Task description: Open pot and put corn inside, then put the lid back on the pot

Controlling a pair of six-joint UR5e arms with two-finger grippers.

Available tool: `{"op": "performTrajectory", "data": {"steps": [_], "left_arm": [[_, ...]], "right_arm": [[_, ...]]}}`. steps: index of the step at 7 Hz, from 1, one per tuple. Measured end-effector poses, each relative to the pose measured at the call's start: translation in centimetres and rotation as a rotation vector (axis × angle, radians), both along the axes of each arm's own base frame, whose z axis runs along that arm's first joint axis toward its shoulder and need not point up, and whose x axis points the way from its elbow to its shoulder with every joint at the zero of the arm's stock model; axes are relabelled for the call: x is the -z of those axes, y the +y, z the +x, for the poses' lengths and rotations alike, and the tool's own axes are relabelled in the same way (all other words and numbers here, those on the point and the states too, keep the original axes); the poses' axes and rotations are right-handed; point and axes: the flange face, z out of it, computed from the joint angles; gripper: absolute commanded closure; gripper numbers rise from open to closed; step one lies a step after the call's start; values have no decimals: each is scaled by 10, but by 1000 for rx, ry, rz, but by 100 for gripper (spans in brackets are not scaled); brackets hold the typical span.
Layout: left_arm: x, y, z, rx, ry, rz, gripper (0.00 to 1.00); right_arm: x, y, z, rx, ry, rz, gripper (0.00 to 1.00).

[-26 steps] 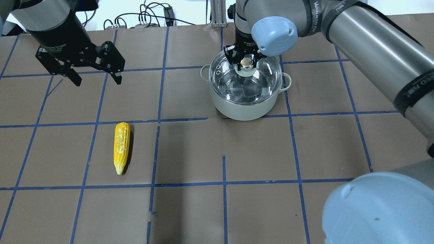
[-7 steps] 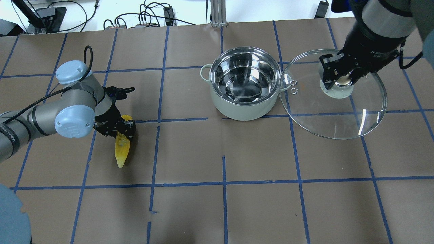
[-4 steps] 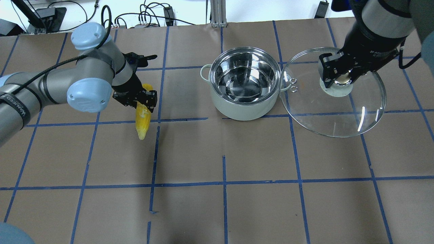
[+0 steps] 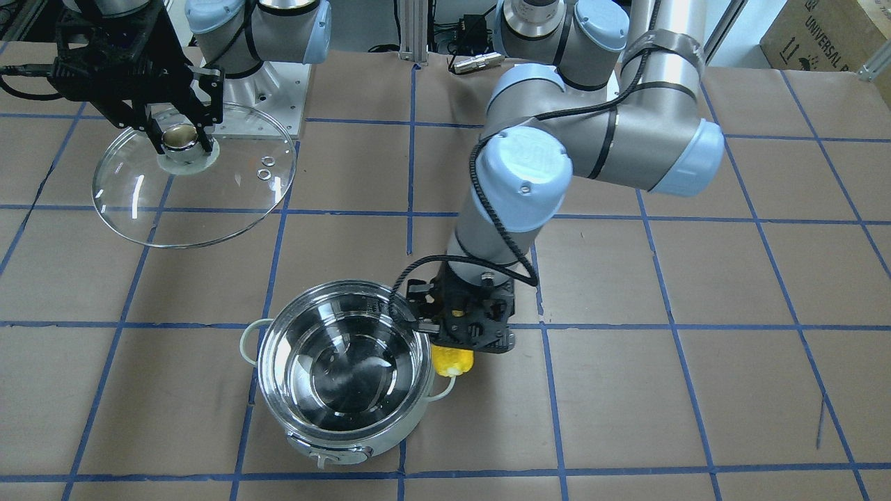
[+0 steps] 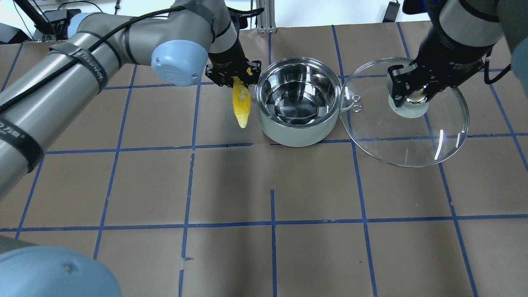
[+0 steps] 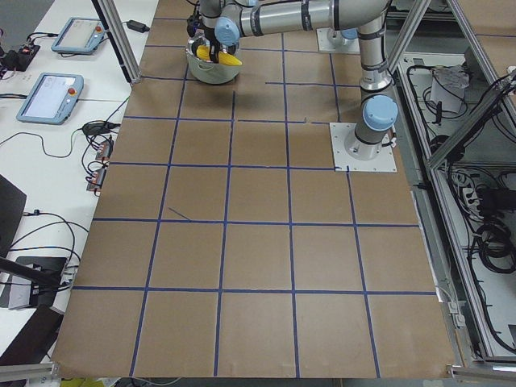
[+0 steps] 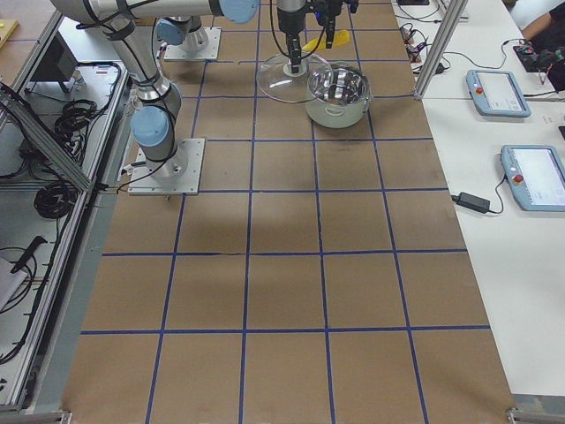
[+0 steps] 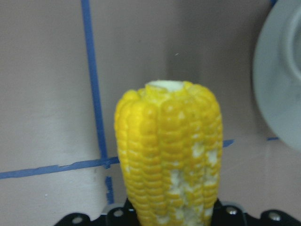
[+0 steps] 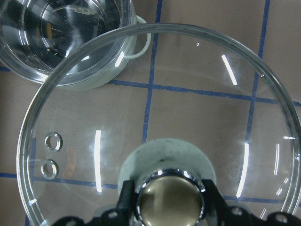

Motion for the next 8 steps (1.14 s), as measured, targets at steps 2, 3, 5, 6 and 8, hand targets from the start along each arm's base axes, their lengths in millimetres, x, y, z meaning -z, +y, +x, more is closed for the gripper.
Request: {"op": "performTrajectory", "data": {"steps": [2,3,5,6,8], "left_arm": [[7,-22,-55,-13,-2,11,72],[13,-25,-73,-29,-2,20,33],[40,-25,-95,-37,-12,50,0],[51,-27,-100,-35,-16,60,0],[42,-28,-87,-39,-16,72,0]], "right_arm": [[0,0,0,1,0,0,95],[0,0,-1,2,0,0,95],[0,0,-1,3,0,0,95],[0,0,-1,4,0,0,95],[0,1,0,5,0,1,95]]}}
